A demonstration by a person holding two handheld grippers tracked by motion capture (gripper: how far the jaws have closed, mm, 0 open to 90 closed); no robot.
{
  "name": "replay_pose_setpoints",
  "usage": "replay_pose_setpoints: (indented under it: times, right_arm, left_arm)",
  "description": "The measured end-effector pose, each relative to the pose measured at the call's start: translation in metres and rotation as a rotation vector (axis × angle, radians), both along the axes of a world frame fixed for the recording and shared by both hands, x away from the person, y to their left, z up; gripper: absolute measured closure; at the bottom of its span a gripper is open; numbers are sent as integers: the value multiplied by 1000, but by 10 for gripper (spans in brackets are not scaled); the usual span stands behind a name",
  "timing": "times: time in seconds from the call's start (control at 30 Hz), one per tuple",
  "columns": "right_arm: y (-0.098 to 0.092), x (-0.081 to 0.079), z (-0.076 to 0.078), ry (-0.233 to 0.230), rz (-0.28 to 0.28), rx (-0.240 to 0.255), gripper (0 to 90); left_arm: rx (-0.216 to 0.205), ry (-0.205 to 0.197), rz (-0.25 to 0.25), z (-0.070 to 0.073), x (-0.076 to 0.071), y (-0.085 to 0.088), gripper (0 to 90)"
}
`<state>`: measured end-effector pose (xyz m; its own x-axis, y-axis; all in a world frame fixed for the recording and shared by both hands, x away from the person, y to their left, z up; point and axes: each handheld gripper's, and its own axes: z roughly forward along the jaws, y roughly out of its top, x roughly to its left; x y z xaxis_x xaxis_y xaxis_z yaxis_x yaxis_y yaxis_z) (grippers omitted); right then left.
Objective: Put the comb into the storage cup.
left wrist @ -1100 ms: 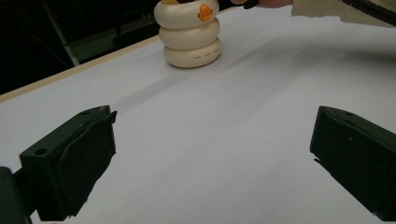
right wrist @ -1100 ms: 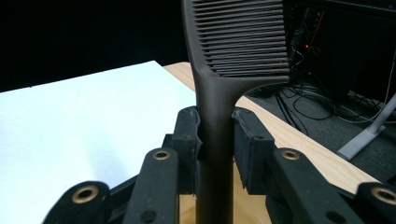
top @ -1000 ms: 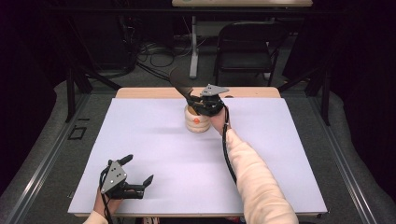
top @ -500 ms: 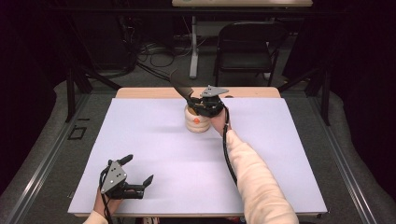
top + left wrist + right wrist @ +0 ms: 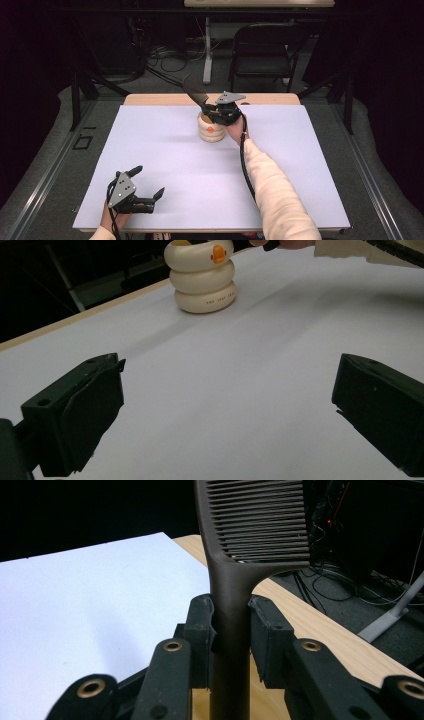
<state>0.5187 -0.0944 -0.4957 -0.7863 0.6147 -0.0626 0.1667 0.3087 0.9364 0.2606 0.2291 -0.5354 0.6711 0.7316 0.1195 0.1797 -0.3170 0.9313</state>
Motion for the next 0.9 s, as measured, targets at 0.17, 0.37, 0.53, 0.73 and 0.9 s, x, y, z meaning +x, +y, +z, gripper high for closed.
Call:
replay_pose_setpoints:
  times: [0.17,0.37,0.53,0.73,0.9]
  right_arm:
    - [-1,1,-1,1,-1,-16,719]
    - [-1,1,0,0,4,-24,719]
    - [-1,1,-1,-4,6,-36,719]
    - [-1,2,-4,1,5,-47,719]
    - [-1,2,-4,1,6,-57,719]
  left_arm:
    - [-1,1,-2,0,1,0,1]
    - [2,-1,-3,0,0,0,1]
    - [-2,2,-3,0,1,1,1]
    - [-2,1,-2,0,0,0,1]
    - [1,-2,-2,0,0,0,2]
